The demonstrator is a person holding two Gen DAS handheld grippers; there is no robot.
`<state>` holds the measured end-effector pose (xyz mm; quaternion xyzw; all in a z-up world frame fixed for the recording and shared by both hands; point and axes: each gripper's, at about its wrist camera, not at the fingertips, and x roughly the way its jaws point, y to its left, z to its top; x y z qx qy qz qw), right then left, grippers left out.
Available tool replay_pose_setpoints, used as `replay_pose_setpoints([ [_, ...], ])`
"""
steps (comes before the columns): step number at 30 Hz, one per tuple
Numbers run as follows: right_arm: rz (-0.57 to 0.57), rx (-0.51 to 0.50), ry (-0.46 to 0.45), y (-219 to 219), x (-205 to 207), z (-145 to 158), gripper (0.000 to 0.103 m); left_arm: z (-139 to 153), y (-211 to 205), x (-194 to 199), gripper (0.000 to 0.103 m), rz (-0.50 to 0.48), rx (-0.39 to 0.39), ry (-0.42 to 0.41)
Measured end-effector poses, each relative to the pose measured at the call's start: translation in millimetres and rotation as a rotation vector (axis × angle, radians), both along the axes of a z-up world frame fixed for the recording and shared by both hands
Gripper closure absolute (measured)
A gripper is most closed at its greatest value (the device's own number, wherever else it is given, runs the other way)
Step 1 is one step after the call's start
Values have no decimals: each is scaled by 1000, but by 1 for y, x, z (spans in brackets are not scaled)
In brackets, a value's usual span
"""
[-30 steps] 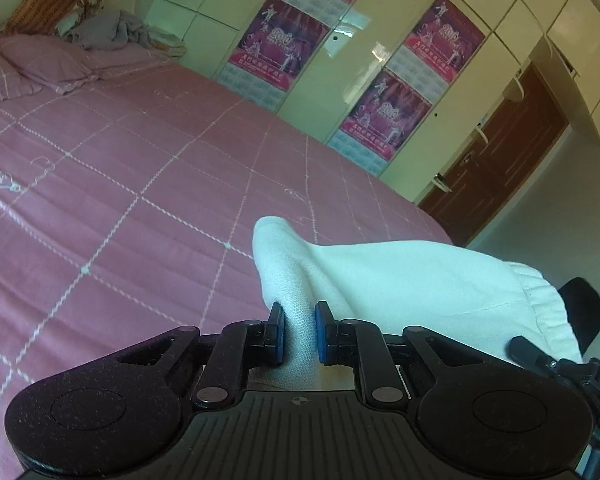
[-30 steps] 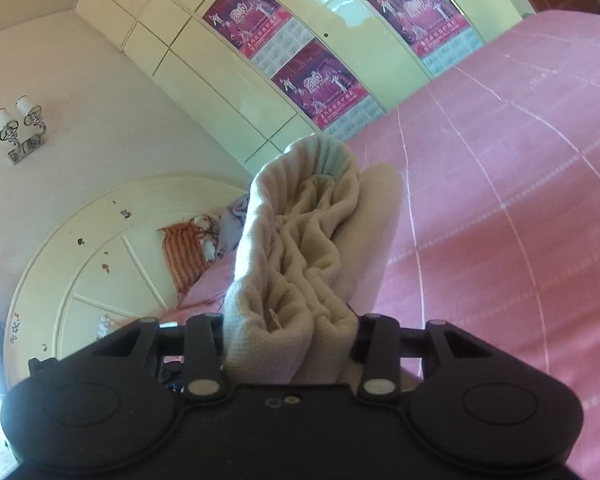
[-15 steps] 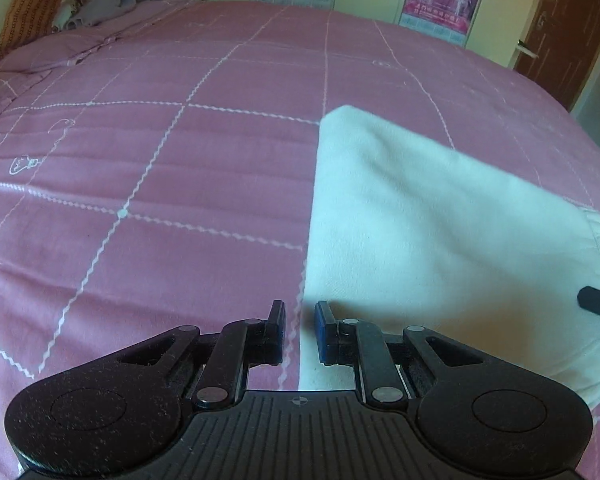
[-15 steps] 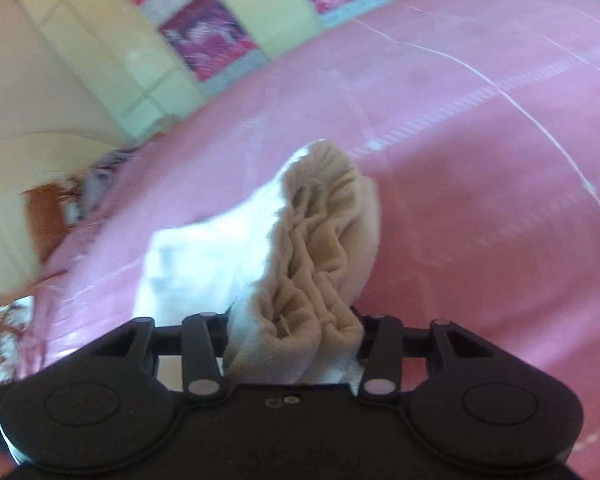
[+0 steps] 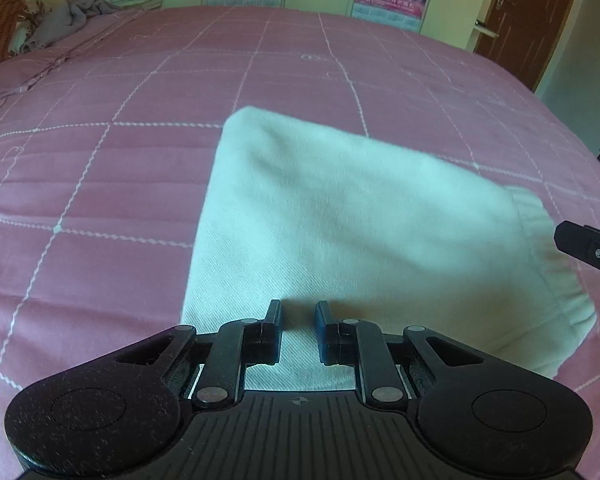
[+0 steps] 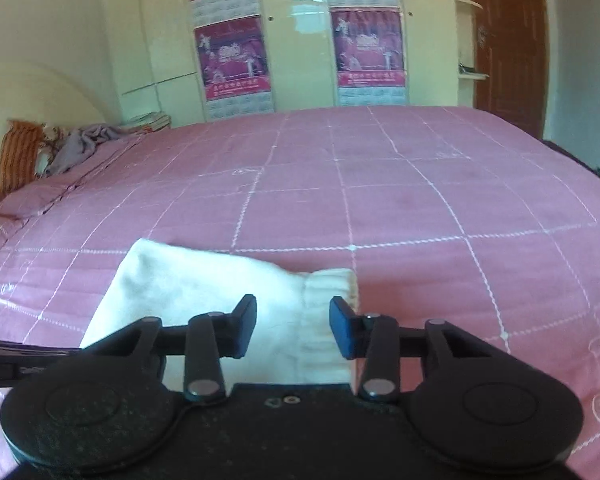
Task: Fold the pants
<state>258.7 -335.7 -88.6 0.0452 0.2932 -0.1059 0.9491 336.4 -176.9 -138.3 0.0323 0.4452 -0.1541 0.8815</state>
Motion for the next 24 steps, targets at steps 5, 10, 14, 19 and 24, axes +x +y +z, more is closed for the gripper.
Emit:
replay_pose_setpoints([
  [5,13,-132,222,15,11,-58,74,-9,-12,-16,59,-39,99,-58],
  [10,-12,-144,190,18,2,-71,67,-15,0,-17,0,11,-31,-4],
  [14,-13,-145,189,18,3,-73,66,-18,-16,-19,0,-49,92,-13],
  [19,-15,-193,189,24,5,-77,66,-12,-19,-20,0,30,101,40],
  [24,-23,-227,193,31,6,-77,61,-7,-19,-23,0,-4,82,57],
])
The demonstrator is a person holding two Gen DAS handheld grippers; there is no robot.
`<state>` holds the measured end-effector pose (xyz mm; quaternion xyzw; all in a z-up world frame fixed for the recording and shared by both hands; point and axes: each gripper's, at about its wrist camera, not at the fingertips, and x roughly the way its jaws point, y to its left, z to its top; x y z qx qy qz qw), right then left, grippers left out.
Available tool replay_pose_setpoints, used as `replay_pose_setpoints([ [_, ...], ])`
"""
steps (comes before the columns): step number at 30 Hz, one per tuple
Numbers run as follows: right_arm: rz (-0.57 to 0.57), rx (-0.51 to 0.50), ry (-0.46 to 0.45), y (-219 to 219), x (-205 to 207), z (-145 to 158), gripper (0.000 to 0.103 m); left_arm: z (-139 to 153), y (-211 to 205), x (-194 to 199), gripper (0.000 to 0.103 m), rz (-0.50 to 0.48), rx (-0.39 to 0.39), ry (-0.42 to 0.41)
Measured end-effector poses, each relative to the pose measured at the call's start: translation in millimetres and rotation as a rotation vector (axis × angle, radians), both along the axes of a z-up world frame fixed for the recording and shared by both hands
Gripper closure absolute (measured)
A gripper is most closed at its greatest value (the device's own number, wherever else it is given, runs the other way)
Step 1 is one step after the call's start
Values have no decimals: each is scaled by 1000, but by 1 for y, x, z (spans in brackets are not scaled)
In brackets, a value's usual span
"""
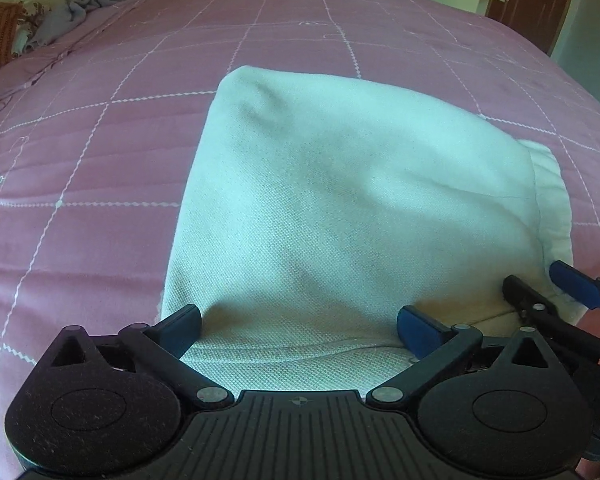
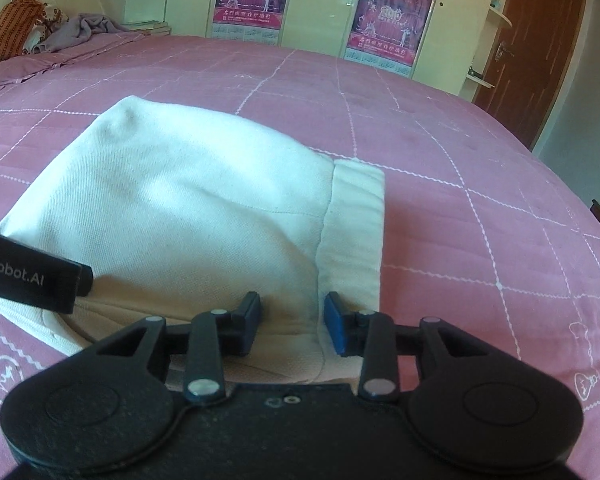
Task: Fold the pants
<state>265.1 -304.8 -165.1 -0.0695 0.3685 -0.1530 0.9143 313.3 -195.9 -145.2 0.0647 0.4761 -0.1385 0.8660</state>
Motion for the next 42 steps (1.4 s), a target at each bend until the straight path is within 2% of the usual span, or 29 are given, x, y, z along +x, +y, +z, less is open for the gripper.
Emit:
replay_pose_setpoints([
  [1,1,14,-1,0,0,0,51,1,1,0,0,-29,-16,-1],
  [2,7,23,4,1,1,1,47,2,3,-2,0,-37,-40,-8],
  [3,9,22,15,3,1,2,44,2,5,-5,0,-25,-57,-17],
  [5,-6,5,43,6,4,6,30,1,9,-9,0,2,-75,-35],
  [7,-76,-17,76,6,10,7,2,0,8,-7,0,32,-60,-40],
  [8,-124,-34,105,5,14,7,0,0,8,-6,0,36,-52,-43],
  [10,-140,-6,148,1,19,8,0,0,7,-4,0,45,-30,-47],
  [12,-133,50,140,-7,15,8,0,-1,4,-3,0,61,18,-62],
  [14,-131,171,122,-24,8,9,0,-1,2,-6,0,45,44,-86],
  [16,-172,324,140,-45,5,9,0,4,-1,-11,0,34,66,-113],
  [17,-196,363,143,-52,4,11,0,8,-1,-15,0,30,74,-127],
  [18,-210,366,134,-53,0,13,0,10,-2,-17,0,24,76,-136],
  [20,-196,305,131,-46,-4,17,0,16,-2,-22,0,14,75,-138],
  [23,-160,229,167,-31,-8,16,0,23,0,-30,0,8,75,-130],
  [25,-168,224,181,-29,-11,20,0,33,4,-39,0,5,79,-129],
  [28,-136,185,110,-16,-30,47,0,57,16,-63,0,-18,97,-189],
  [35,-28,184,-36,17,-127,102,0,125,63,-153,0,0,72,-360],
  [38,-1,222,-97,31,-173,120,0,149,80,-195,0,31,85,-440],
  [42,15,285,-171,44,-226,146,0,183,99,-252,0,9,65,-512],
])
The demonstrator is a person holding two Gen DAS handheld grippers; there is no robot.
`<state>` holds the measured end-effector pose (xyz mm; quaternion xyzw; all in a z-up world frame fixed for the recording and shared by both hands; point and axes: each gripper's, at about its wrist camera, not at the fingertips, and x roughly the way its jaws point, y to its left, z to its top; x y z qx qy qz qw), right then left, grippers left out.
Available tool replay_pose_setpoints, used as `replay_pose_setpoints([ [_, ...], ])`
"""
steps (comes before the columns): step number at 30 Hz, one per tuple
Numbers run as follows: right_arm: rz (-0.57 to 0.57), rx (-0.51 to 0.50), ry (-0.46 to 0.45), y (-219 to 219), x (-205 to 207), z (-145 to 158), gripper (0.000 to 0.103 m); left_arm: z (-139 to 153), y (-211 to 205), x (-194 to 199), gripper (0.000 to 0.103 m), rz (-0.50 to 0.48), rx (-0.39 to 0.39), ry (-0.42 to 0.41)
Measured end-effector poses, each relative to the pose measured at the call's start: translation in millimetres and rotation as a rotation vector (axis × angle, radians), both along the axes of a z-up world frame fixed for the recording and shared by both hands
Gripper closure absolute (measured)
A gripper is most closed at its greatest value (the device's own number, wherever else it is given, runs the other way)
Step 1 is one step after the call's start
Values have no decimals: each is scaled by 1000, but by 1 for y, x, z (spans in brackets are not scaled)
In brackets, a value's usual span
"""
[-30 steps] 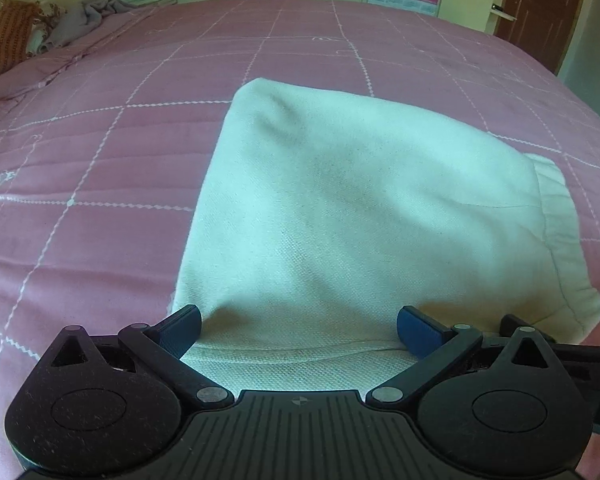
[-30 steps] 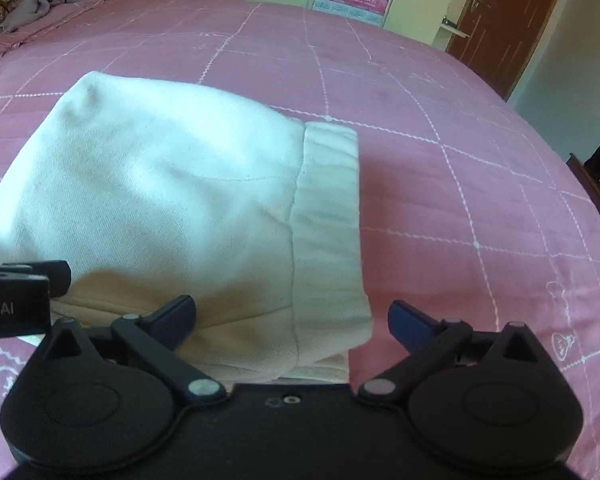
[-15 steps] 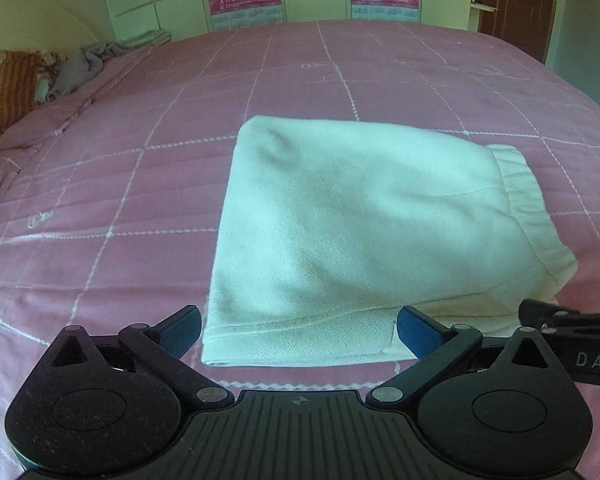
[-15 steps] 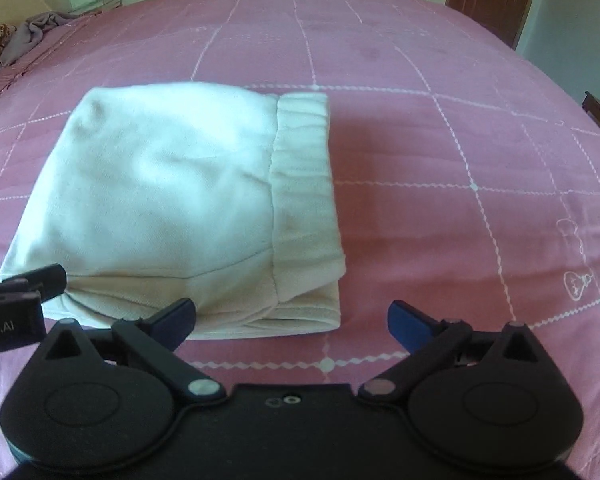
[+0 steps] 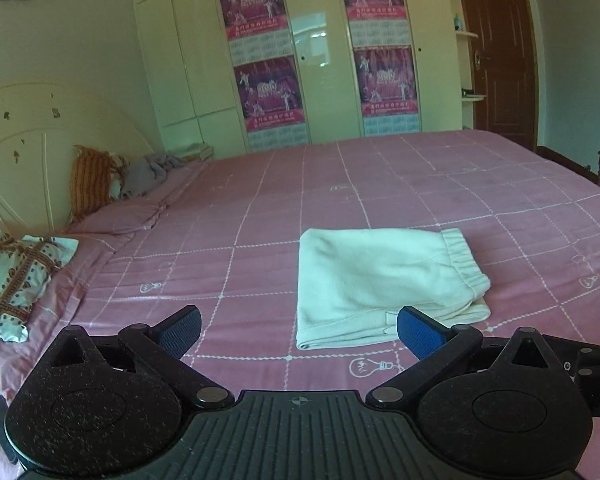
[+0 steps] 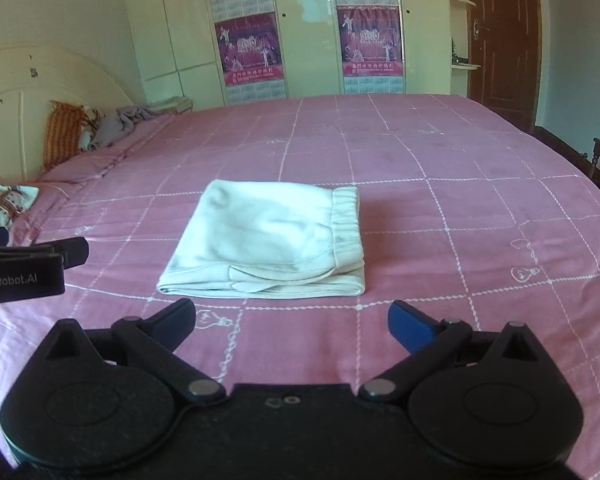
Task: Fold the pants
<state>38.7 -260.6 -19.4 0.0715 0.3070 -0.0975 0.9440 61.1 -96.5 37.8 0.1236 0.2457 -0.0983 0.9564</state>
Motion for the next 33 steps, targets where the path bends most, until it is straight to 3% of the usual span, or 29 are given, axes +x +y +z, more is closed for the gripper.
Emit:
replay_pose_setpoints([
  [5,12,5,-80,20,-56,33,0,30,13,-63,0,16,-1,-74],
  [9,13,-37,-138,38,-95,52,0,36,24,-86,0,2,-94,4],
  [12,-14,-82,-153,46,-112,58,0,32,25,-94,0,20,-89,12],
  [19,-92,-212,-182,59,-122,69,0,22,20,-102,0,10,-101,75],
  [24,-149,-220,-172,52,-119,59,0,16,10,-99,0,-4,-89,106],
  [30,-178,-135,-156,38,-116,46,0,8,4,-99,0,0,-77,119],
  [33,-192,-164,-160,40,-117,44,0,7,2,-99,0,8,-71,116],
])
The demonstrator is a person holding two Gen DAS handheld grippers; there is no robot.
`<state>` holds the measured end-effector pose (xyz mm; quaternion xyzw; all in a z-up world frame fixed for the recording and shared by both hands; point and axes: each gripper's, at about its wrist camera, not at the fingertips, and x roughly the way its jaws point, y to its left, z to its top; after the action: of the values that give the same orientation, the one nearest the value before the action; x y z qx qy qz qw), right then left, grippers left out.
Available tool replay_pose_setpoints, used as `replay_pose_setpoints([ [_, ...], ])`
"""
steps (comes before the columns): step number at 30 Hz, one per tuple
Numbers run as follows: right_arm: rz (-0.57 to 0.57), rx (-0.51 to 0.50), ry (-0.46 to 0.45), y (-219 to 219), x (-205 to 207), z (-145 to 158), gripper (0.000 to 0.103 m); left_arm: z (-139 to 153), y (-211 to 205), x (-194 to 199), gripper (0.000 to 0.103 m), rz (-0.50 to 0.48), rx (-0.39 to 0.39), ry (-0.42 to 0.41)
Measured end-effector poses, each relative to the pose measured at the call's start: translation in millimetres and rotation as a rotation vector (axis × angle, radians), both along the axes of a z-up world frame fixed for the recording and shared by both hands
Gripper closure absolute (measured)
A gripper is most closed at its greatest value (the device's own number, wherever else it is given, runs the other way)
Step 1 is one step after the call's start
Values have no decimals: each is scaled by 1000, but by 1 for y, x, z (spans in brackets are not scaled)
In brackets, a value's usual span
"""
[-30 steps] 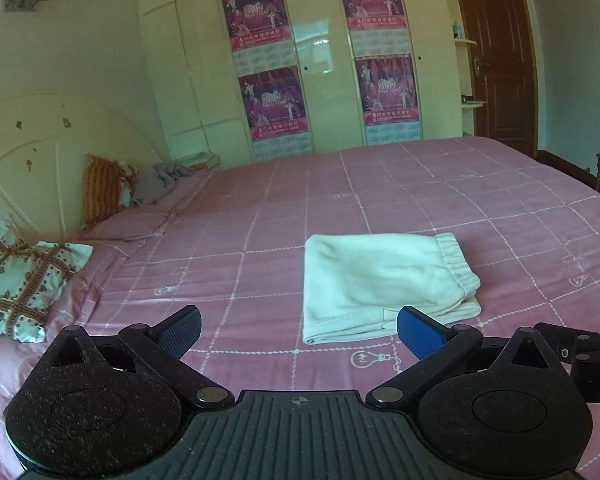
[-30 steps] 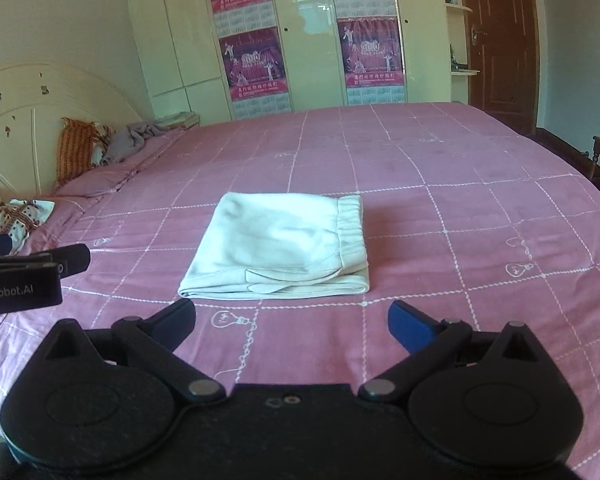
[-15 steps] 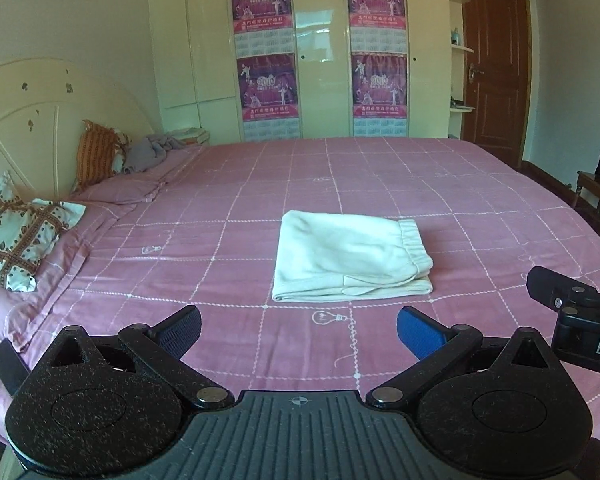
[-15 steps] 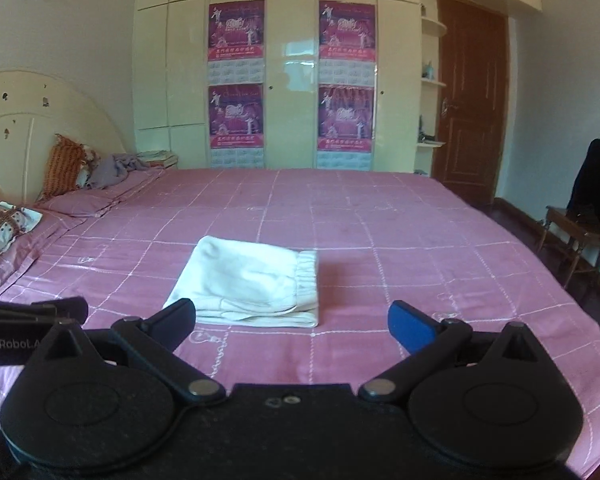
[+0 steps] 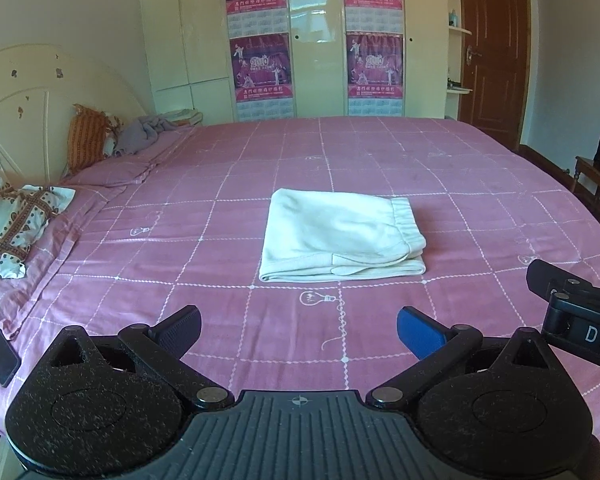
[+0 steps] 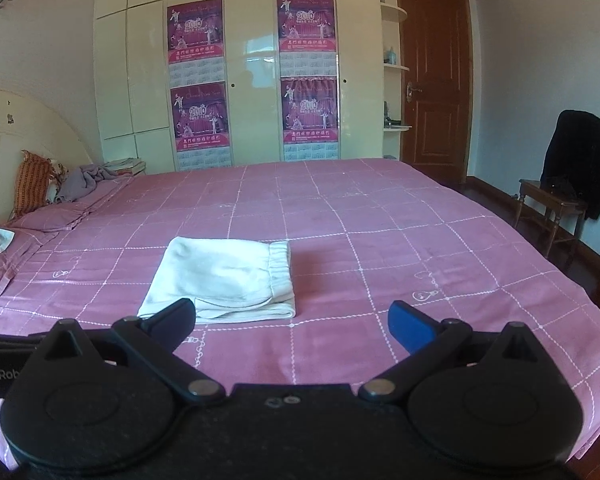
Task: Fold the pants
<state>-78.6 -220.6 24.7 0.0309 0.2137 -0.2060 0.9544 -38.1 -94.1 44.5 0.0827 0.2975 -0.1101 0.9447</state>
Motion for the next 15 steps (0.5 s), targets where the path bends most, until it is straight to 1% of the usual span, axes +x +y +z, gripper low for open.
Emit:
replay_pose_setpoints([
  [3,-4,-19,-1,2,0,0,0,-1,-1,0,0,1,0,4],
  [15,-2,-2,-7,-3,-2,2,0,0,-1,1,0,-4,-7,13],
])
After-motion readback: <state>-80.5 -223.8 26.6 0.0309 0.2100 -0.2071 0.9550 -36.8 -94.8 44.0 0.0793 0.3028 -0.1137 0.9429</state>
